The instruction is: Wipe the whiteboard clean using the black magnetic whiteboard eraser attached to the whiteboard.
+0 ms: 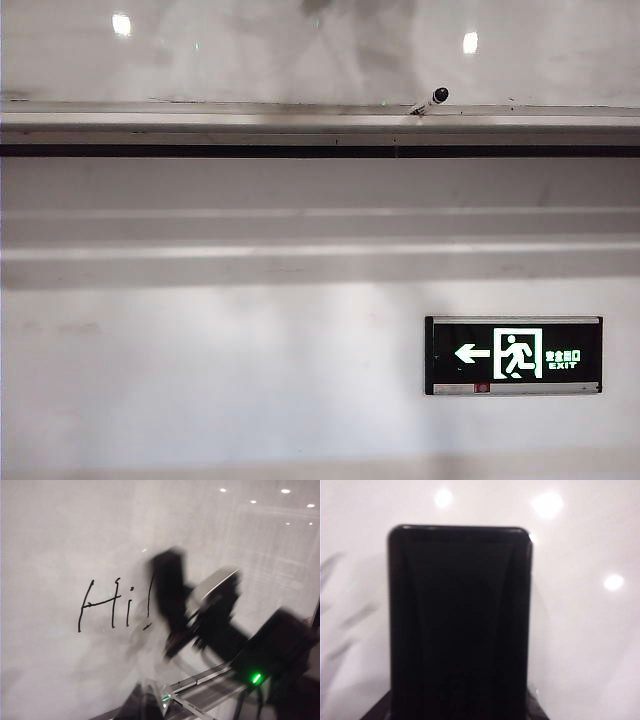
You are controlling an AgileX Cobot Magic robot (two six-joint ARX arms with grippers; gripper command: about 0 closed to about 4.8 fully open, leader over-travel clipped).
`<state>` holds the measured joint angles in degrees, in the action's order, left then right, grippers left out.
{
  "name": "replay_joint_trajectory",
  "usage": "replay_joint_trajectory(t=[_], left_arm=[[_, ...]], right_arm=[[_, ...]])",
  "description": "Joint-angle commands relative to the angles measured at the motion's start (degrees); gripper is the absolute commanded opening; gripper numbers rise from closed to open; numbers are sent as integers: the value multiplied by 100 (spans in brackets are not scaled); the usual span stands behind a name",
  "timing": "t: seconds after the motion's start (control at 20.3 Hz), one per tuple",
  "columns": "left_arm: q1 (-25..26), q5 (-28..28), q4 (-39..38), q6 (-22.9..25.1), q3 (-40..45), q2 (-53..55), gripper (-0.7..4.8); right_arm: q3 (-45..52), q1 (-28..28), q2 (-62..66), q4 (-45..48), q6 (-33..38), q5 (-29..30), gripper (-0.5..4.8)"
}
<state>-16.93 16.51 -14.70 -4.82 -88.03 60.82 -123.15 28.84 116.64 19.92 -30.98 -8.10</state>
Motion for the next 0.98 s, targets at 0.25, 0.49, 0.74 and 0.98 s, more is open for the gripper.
replay_joint_trajectory(t=[0.25,0.49,0.74,0.98], left_arm=[[-4,48,15,-13,-42,-44,-5],[-4,48,22,-13,-42,-72,-5],[-4,48,15,-13,-42,-120,-5],[-4,48,-2,-13,-42,-149,-5]], right_arm=[[-77,208,474,-761,28,361,-1],[-74,431,485,-1080,-249,592,-1],[-77,476,527,-901,-509,-328,-1],[-791,387,522,-767,-509,-1178,-1]])
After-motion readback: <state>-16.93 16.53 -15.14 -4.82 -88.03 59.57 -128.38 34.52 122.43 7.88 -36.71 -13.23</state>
